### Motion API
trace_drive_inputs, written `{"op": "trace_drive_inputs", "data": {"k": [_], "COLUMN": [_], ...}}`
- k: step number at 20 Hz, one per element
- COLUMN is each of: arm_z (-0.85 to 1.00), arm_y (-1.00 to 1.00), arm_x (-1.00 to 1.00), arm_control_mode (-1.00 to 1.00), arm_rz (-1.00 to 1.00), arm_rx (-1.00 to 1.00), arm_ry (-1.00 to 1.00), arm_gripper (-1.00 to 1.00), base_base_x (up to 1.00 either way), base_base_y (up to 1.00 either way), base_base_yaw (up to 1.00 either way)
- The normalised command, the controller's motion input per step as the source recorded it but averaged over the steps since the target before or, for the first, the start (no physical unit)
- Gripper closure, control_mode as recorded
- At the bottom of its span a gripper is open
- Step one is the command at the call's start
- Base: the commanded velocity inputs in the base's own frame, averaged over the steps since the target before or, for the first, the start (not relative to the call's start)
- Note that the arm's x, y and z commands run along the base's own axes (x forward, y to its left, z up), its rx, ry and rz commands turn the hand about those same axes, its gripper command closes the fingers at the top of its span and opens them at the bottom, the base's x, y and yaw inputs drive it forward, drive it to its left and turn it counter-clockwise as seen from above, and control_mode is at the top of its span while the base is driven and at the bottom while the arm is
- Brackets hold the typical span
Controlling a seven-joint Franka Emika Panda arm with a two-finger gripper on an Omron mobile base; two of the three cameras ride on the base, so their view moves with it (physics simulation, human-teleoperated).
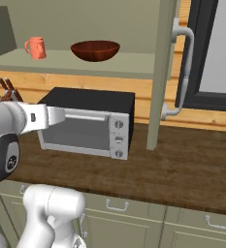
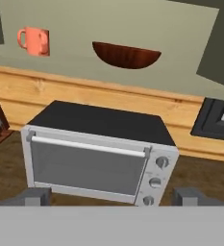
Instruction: Gather all objects into one cabinet and sort the glasses and bowls to opposite sides.
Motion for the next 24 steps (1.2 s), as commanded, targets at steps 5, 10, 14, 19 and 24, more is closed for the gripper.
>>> {"op": "trace_drive_inputs", "data": {"k": [5, 10, 14, 19, 24], "arm_z": [0.0, 0.0, 0.0, 0.0, 0.0], "arm_y": [0.0, 0.0, 0.0, 0.0, 0.0], "arm_x": [-0.05, -0.13, 0.0, 0.0, 0.0], "arm_control_mode": [-1.0, -1.0, 1.0, 1.0, 1.0], "arm_rz": [0.0, 0.0, 0.0, 0.0, 0.0], "arm_rx": [0.0, 0.0, 0.0, 0.0, 0.0], "arm_ry": [-0.04, -0.01, 0.0, 0.0, 0.0], "arm_gripper": [-1.0, -1.0, -1.0, -1.0, -1.0], "base_base_x": [0.0, 0.0, -0.89, -0.95, -0.41], "base_base_y": [0.0, 0.0, 0.0, -0.01, 0.0], "base_base_yaw": [0.0, 0.0, -0.04, -0.43, -0.82]}}
